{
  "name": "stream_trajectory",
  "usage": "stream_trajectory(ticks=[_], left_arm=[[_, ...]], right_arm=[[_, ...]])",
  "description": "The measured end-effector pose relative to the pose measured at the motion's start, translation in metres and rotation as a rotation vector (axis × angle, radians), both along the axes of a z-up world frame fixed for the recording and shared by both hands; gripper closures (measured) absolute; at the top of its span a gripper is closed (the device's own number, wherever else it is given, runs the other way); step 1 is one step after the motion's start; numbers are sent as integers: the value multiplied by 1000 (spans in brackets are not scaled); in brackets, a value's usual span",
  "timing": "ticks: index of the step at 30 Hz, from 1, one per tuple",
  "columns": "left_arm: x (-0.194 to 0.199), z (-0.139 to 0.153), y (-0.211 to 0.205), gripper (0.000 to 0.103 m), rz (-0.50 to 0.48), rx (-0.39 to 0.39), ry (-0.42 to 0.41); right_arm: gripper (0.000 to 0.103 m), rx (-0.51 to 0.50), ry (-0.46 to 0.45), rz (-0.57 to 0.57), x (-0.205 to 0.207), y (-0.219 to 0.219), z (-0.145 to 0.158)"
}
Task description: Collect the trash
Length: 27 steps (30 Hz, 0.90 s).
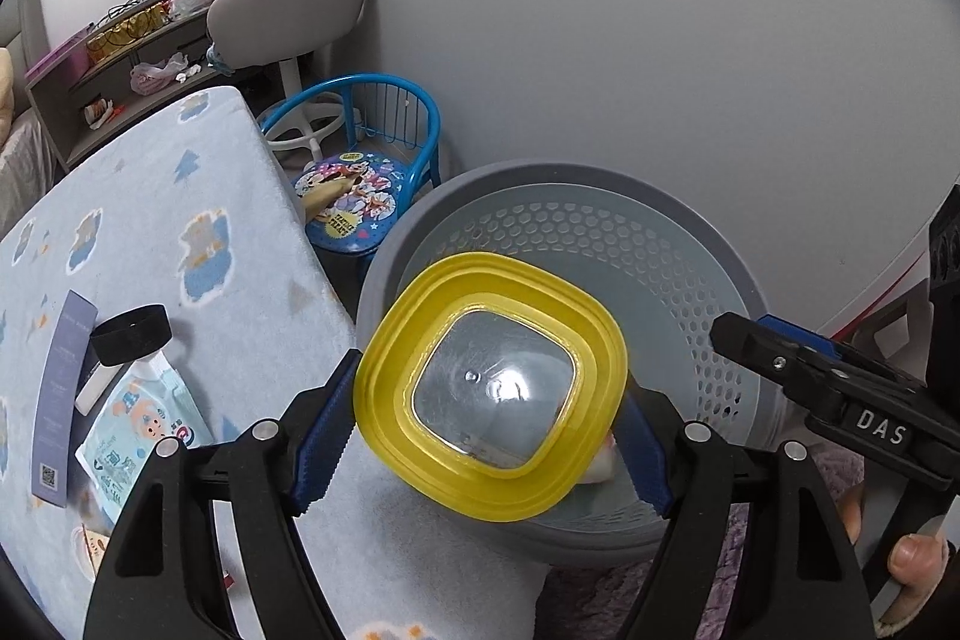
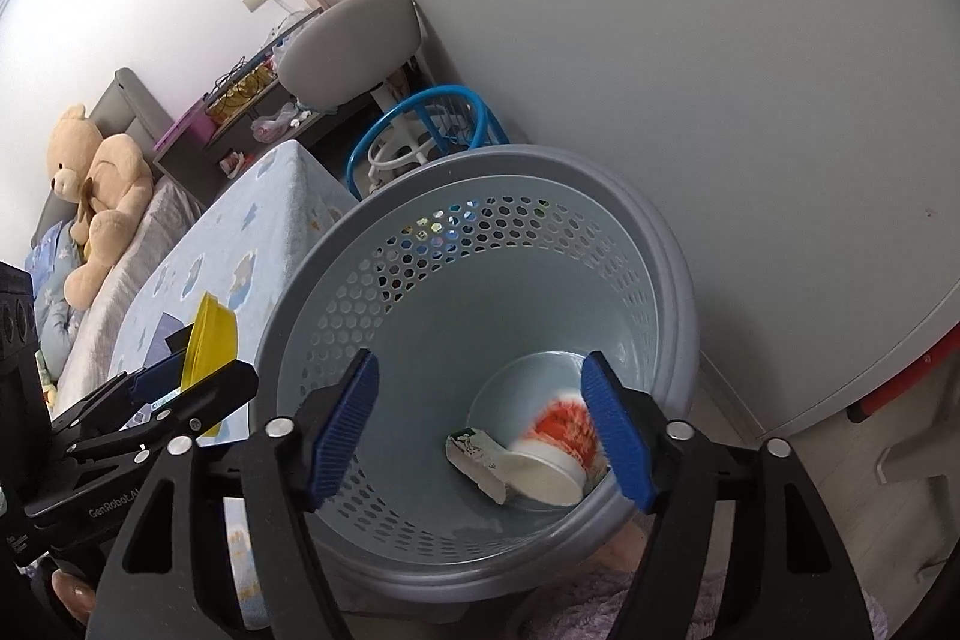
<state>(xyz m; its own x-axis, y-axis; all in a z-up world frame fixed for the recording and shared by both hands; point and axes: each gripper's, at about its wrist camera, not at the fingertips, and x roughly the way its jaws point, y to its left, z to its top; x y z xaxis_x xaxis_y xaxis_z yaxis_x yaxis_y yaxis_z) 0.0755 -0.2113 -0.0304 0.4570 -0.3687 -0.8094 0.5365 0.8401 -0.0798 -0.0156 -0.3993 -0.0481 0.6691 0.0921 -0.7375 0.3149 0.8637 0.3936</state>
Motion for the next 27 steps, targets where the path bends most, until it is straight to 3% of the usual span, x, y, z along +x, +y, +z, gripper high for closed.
stream_trajectory(ticks=[27], left_arm=[[-8, 4, 1, 26, 25, 31, -39]], right_arm=[[30, 3, -7, -7, -3, -4, 0]])
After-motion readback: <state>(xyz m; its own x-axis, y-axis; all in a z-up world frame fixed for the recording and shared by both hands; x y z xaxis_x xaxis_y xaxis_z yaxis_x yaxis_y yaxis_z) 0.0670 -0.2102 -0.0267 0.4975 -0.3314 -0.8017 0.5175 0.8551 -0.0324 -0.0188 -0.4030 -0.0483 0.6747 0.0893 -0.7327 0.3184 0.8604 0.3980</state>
